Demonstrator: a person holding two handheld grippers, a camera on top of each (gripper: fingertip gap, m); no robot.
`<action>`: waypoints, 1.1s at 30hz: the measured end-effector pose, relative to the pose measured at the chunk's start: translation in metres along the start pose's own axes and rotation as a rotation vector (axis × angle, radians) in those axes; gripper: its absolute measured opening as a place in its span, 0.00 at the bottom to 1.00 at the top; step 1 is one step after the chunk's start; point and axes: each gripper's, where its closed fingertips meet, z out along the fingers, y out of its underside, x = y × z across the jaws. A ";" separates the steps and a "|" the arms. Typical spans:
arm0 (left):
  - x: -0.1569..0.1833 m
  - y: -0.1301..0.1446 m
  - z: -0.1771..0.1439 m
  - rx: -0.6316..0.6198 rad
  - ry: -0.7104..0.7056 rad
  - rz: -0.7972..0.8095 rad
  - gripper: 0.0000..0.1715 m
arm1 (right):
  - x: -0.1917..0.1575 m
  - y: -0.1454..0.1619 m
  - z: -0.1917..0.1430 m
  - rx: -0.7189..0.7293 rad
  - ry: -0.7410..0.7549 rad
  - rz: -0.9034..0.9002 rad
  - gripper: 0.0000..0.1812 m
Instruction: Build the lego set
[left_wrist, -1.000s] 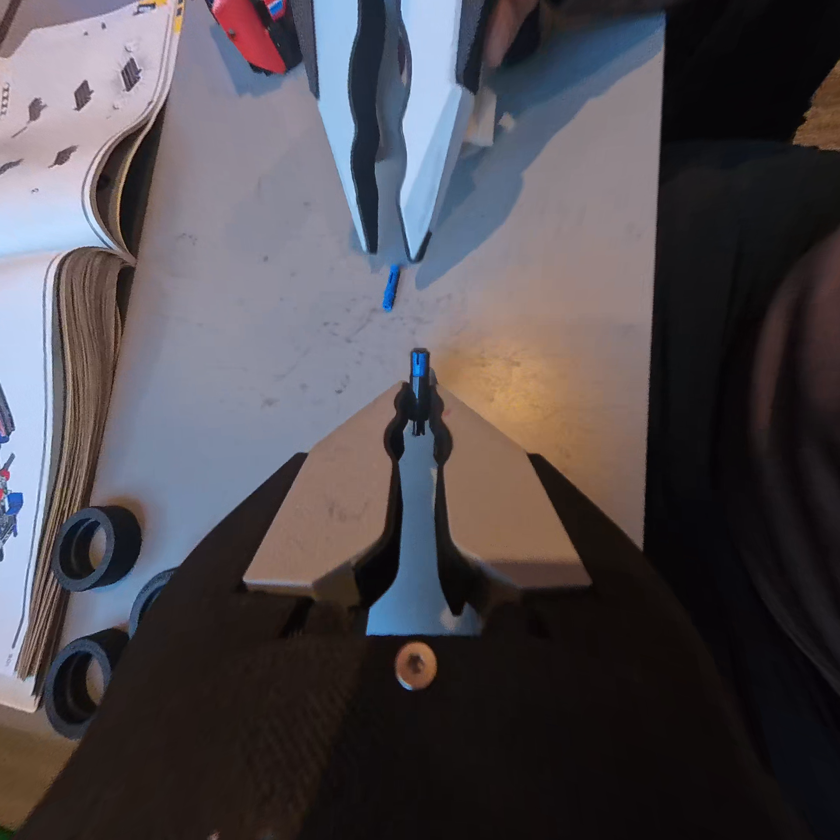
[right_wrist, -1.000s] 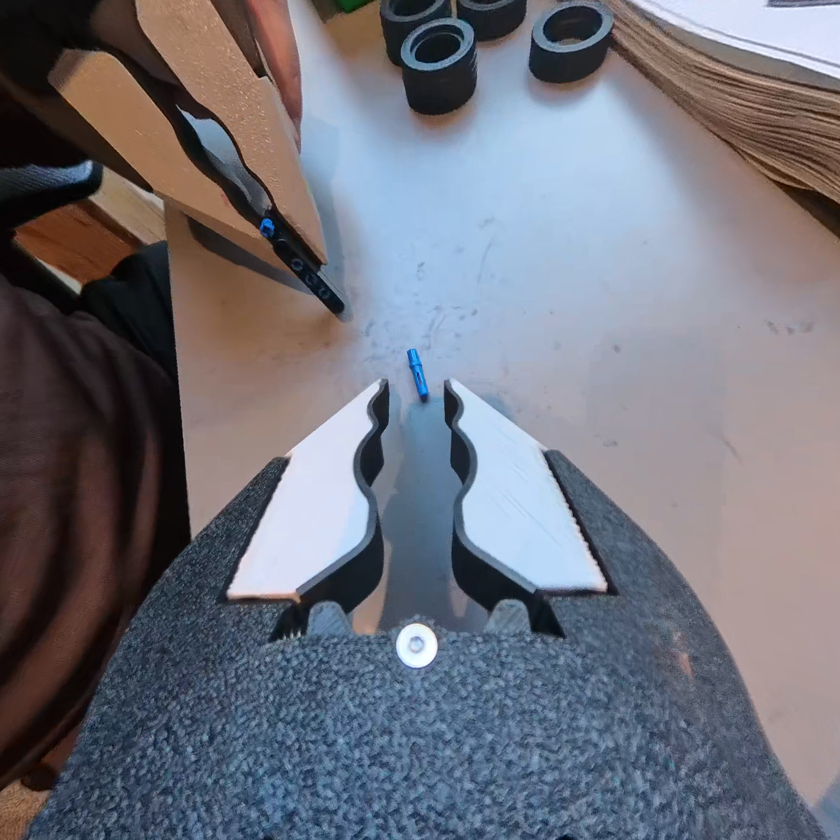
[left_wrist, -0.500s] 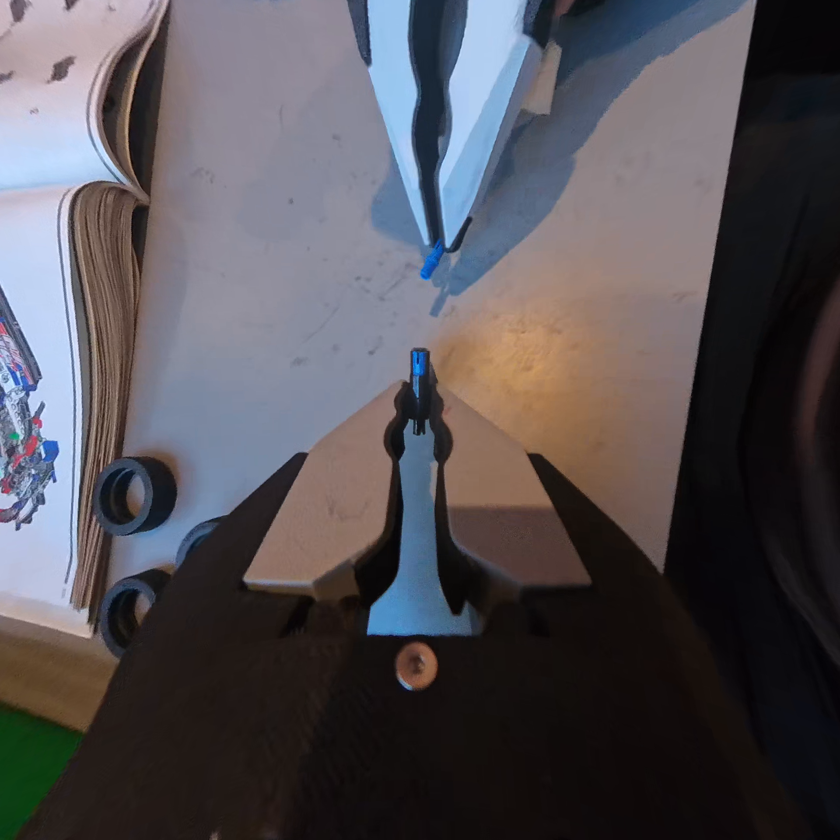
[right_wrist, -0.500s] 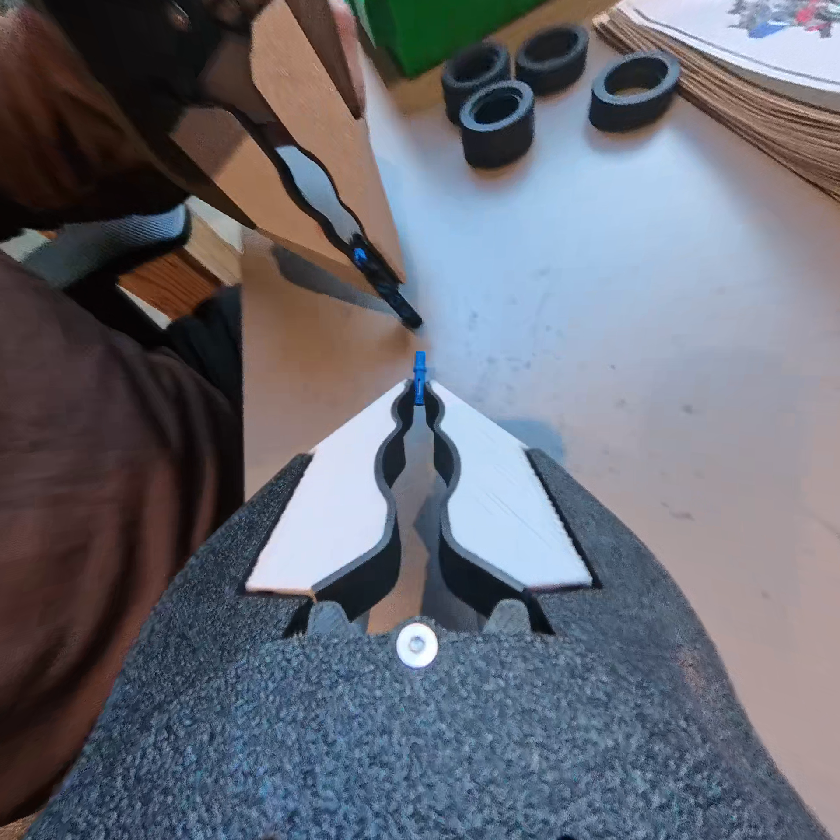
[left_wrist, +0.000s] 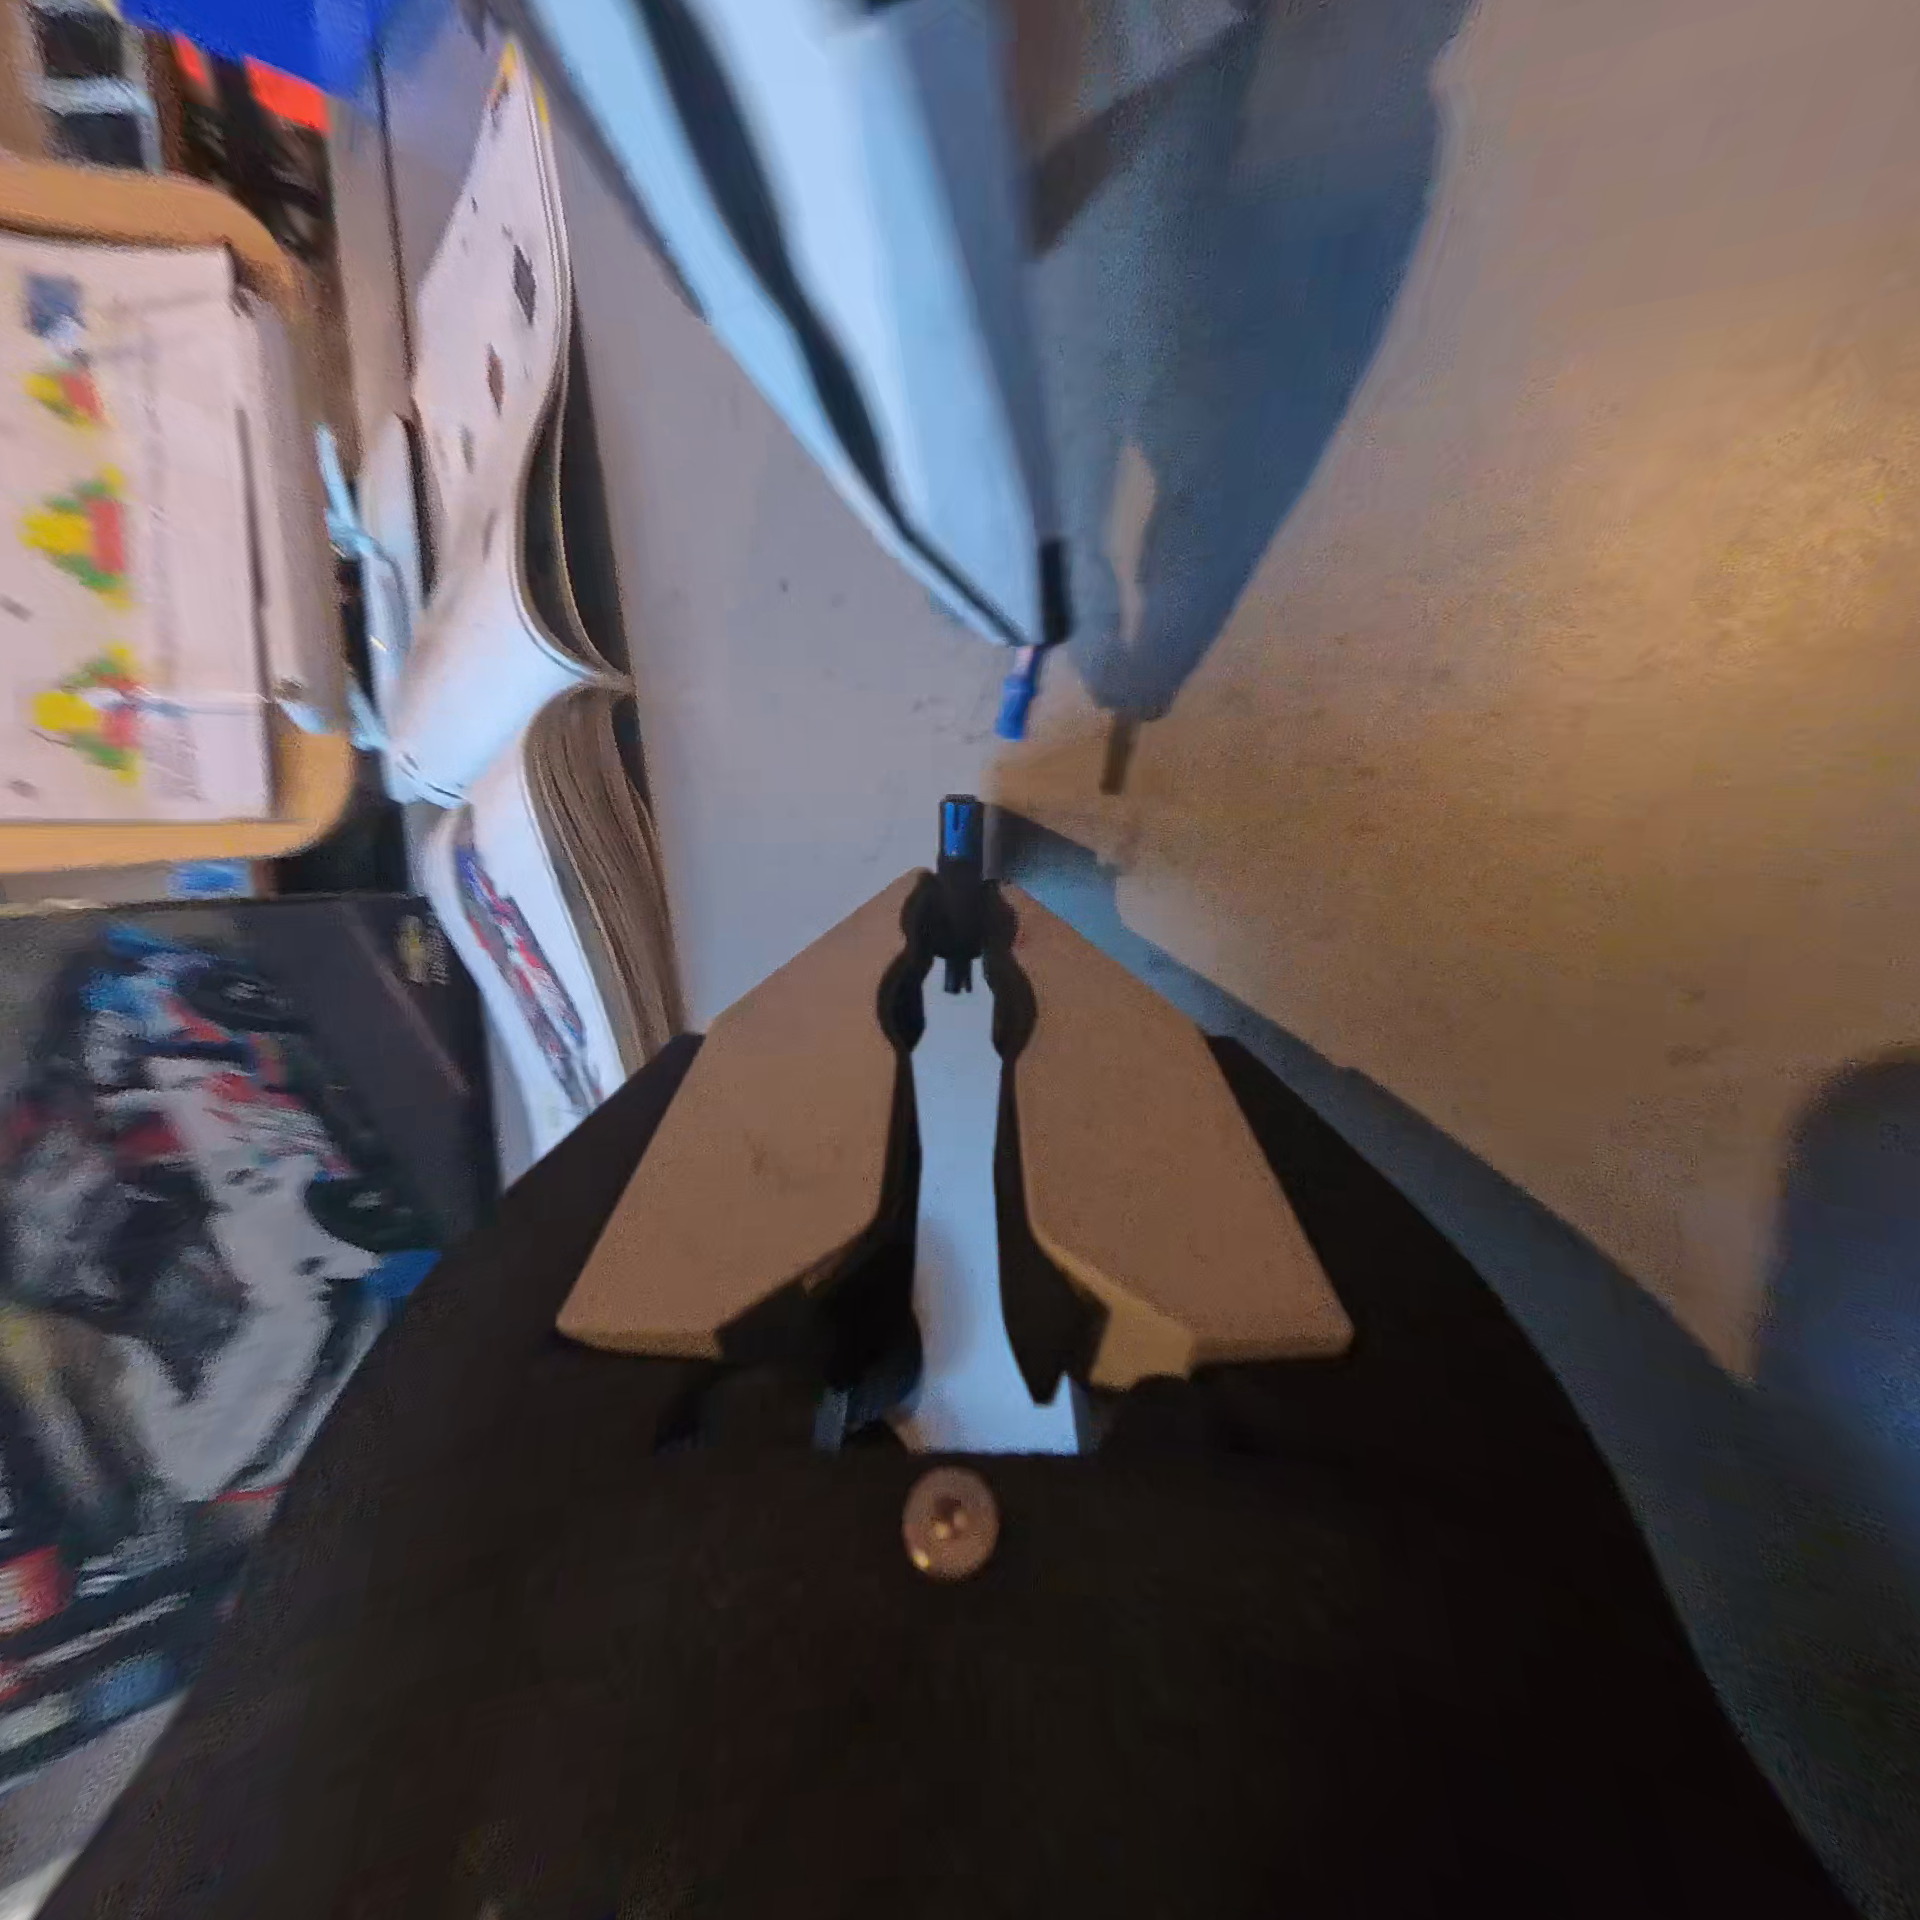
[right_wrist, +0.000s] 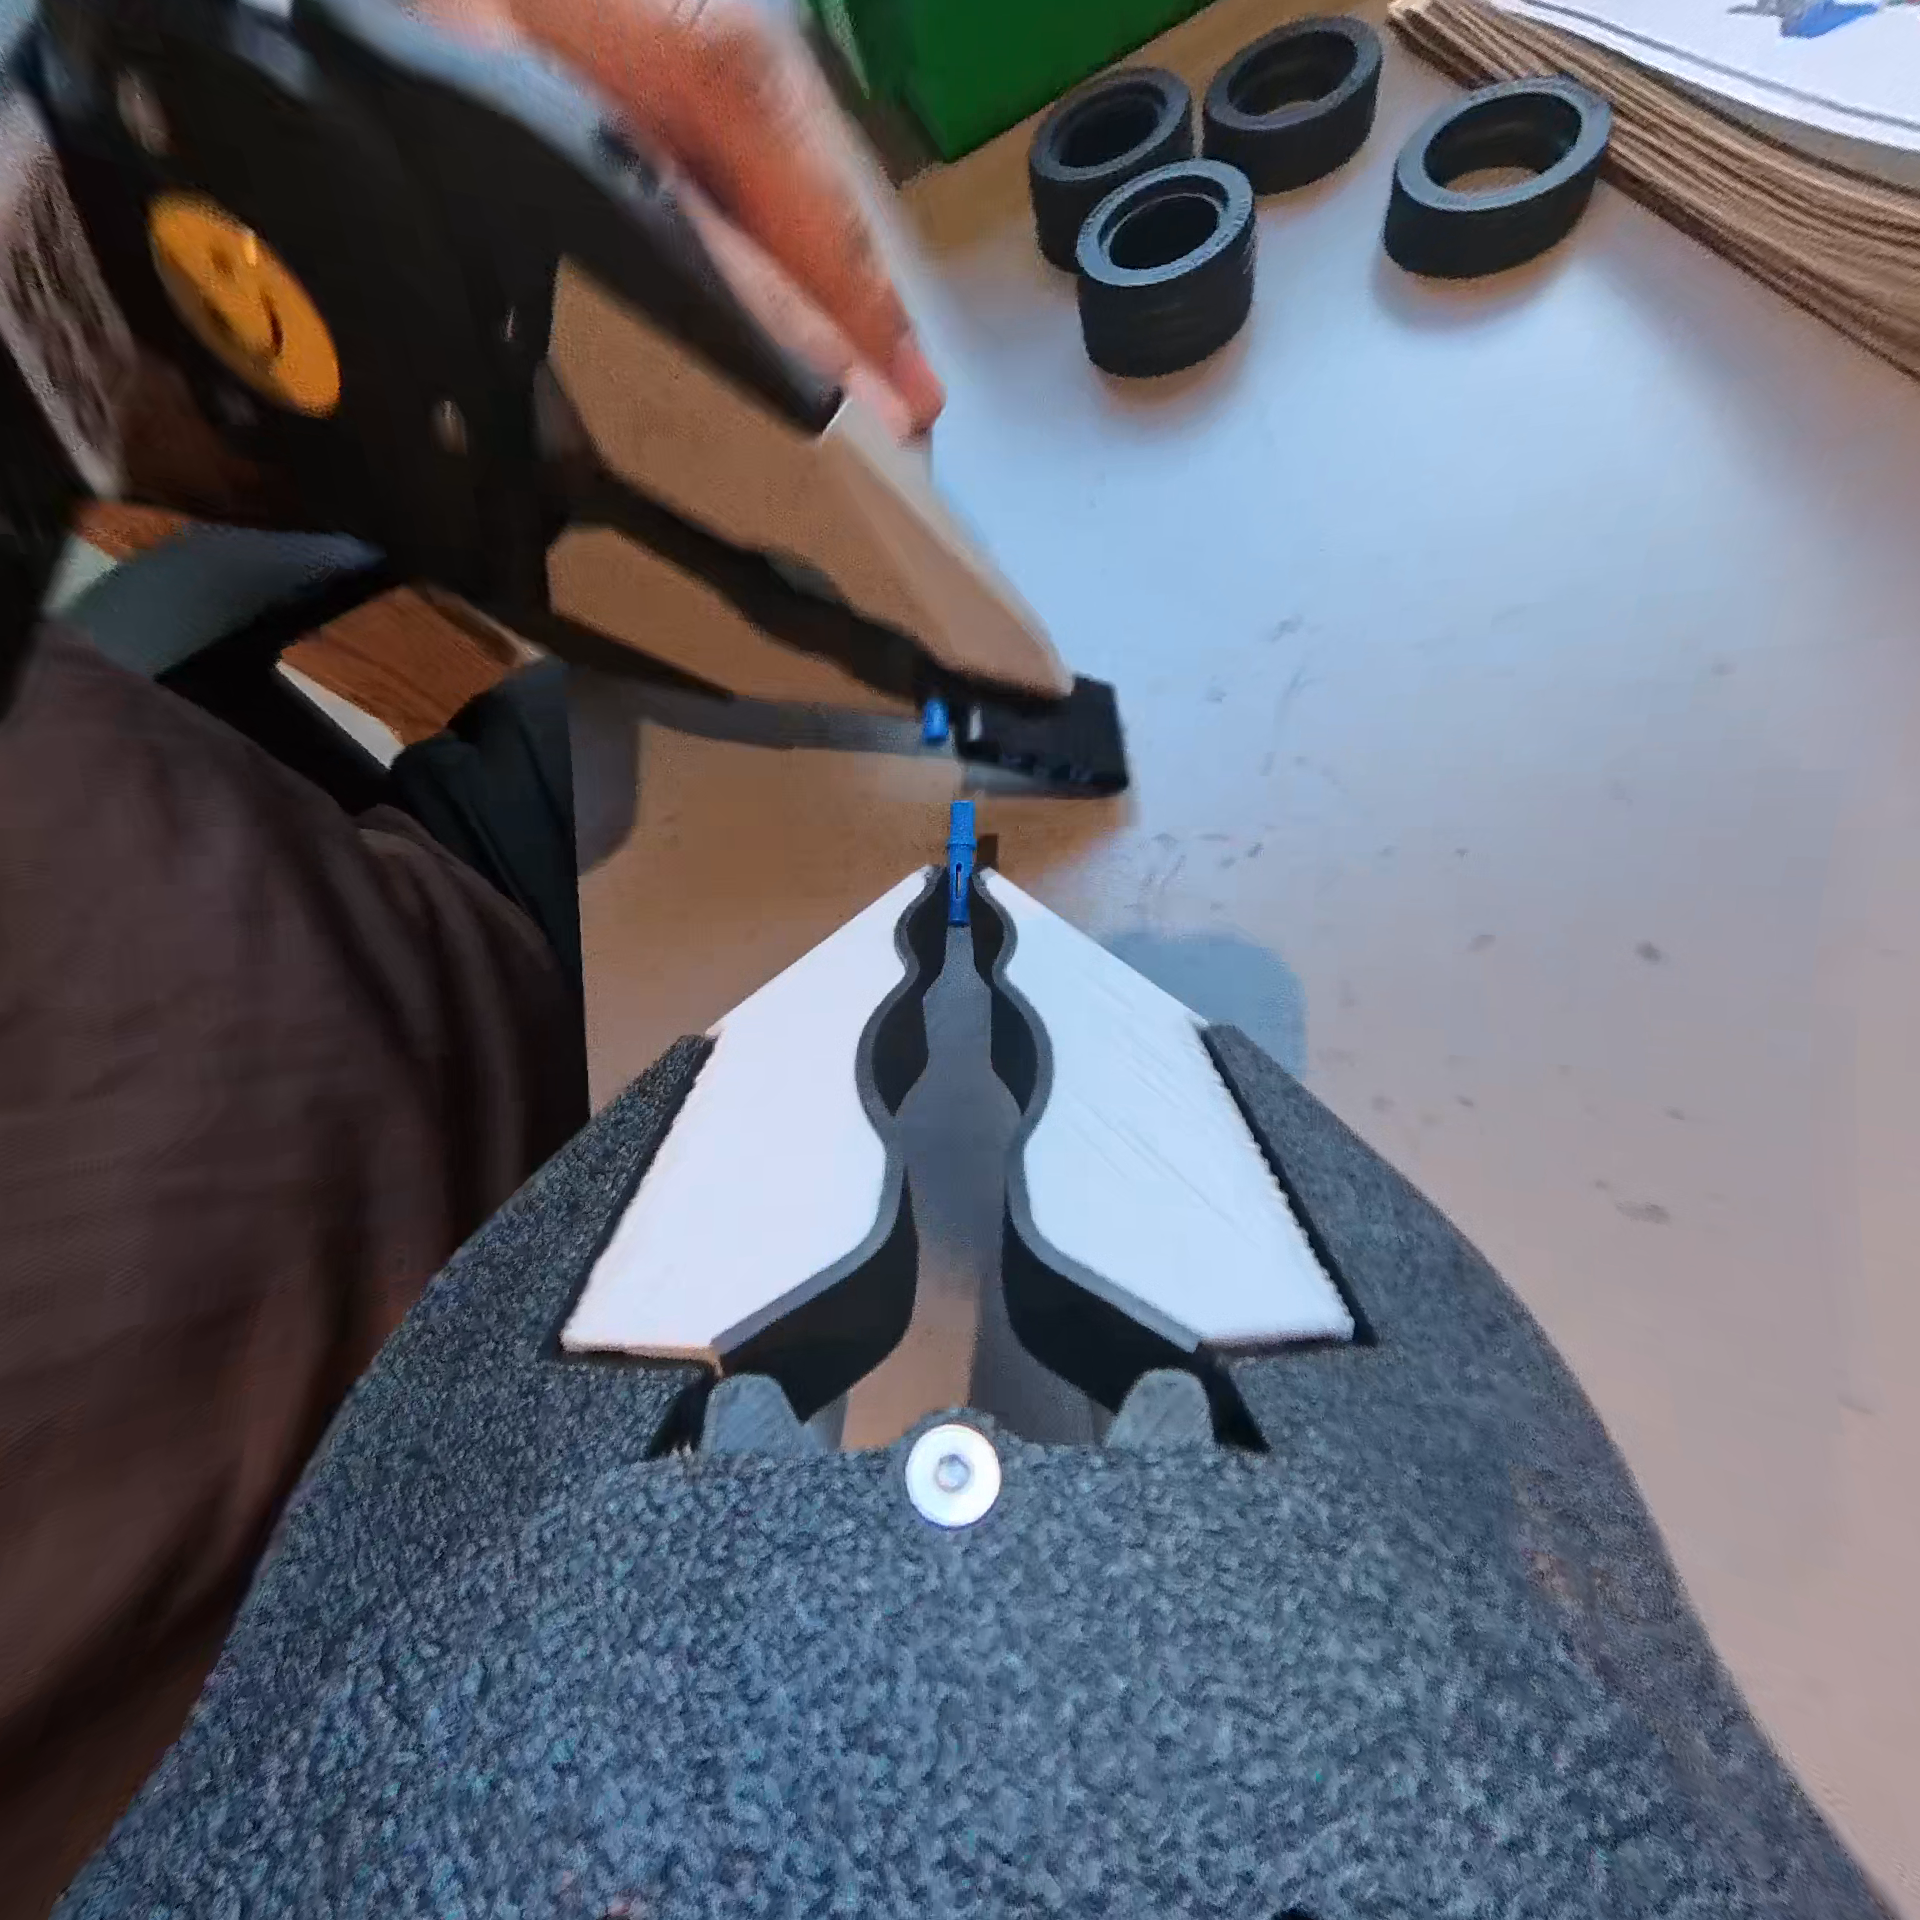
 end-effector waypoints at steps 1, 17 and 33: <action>0.004 -0.003 0.000 0.008 -0.027 0.045 0.03 | 0.001 -0.001 0.000 0.013 -0.008 0.024 0.02; 0.008 -0.013 0.004 0.046 -0.159 0.055 0.03 | -0.002 0.009 -0.001 -0.019 -0.048 0.053 0.02; 0.009 -0.017 0.008 0.015 -0.248 0.249 0.03 | -0.003 0.014 0.006 -0.073 -0.068 0.055 0.02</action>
